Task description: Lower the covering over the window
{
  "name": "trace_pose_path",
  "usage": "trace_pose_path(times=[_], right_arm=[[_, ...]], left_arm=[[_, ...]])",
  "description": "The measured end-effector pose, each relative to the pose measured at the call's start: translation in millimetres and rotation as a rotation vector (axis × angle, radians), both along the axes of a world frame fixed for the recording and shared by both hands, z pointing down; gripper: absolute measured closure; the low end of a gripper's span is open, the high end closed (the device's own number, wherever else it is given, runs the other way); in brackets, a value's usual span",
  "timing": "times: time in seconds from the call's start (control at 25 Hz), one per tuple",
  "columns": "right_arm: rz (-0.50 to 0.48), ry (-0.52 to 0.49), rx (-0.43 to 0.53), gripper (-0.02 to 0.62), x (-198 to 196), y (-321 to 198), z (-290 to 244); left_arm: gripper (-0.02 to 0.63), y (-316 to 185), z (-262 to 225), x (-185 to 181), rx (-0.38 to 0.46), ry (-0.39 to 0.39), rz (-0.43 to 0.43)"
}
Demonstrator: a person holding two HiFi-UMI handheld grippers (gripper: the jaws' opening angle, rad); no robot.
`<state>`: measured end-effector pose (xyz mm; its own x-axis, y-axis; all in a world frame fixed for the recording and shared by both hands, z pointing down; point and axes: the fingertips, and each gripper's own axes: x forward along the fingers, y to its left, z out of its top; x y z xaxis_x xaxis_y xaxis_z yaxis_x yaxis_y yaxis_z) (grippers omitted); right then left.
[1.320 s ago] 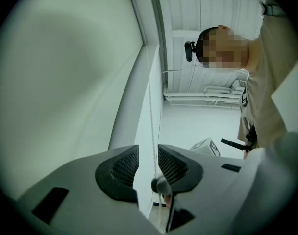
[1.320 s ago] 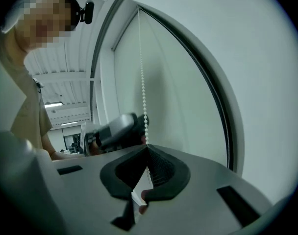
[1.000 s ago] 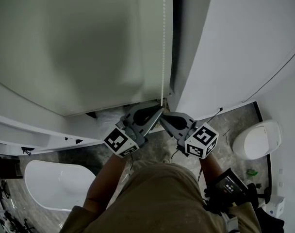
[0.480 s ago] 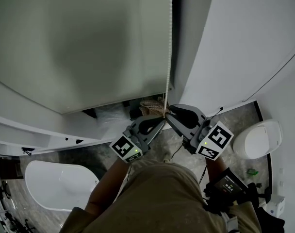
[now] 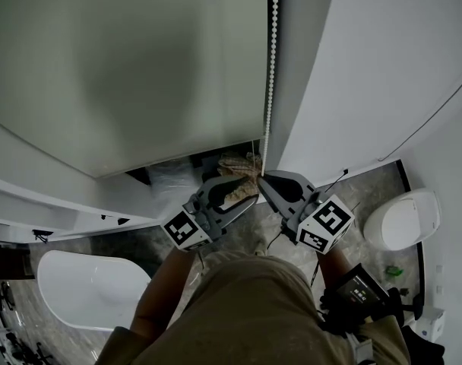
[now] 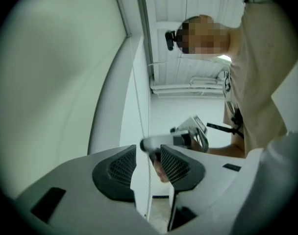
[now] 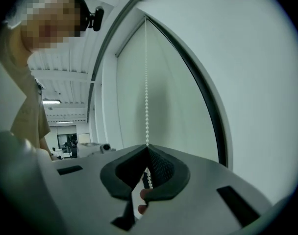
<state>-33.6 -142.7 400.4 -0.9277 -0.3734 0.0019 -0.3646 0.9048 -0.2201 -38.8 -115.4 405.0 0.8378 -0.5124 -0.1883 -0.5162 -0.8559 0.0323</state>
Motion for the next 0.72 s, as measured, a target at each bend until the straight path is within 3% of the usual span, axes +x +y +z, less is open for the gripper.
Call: trace_pose_path(times=[0.08, 0.2, 0.28, 0.32, 0.4, 0.52, 0.6, 0.72], right_arm=[[-0.014, 0.03, -0.062, 0.588, 1, 0, 21], [-0.057, 0.016, -0.117, 0.588, -2, 2, 30], [-0.081, 0.028, -0.111, 0.588, -6, 7, 28], [-0.087, 0.03, -0.111, 0.588, -6, 10, 29], [-0.084, 0.007, -0.095, 0.588, -3, 11, 29], [-0.088, -0.062, -0.041, 0.58, 12, 7, 28], [-0.078, -0.136, -0.06, 0.463, 26, 0, 21], [-0.042, -0.215, -0.052, 0.448, 35, -5, -8]], left_arm=[[0.456, -11, -21, -4, 0.034, 0.036, -0.015], [0.457, -25, -43, 11, 0.057, 0.008, -0.013], [0.494, -29, -44, 18, 0.041, -0.011, -0.018], [0.577, -30, -42, 18, 0.021, -0.007, -0.025], [0.586, -33, -39, 13, -0.018, 0.031, -0.04], [0.589, -37, -40, 2, -0.008, 0.051, -0.082], [0.589, -35, -39, -3, 0.006, 0.056, -0.092], [0.589, -27, -32, 2, 0.002, 0.048, -0.069]])
